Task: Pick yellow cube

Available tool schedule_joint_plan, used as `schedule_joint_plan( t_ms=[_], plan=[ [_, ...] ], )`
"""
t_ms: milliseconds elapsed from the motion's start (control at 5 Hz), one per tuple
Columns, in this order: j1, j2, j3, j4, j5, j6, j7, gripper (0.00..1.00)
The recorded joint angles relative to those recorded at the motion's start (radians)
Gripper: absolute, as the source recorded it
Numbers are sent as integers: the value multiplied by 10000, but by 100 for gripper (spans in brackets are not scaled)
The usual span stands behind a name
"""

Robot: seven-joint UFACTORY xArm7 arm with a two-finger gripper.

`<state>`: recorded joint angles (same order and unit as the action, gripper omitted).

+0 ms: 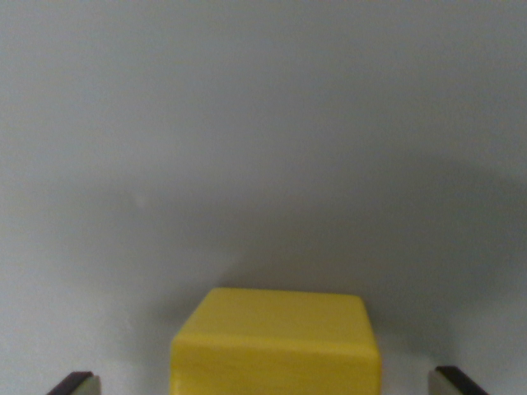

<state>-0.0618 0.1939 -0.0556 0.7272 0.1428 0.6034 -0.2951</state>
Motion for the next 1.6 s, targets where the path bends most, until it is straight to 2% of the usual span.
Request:
schedule_joint_plan(
  t_ms=[1000, 1200, 1600],
  plan=[
    [-1, 4, -1, -20, 4, -22, -6, 0],
    [-1, 4, -1, -20, 4, -22, -6, 100],
    [-1, 3, -1, -17, 3, -18, -6, 100]
  ],
)
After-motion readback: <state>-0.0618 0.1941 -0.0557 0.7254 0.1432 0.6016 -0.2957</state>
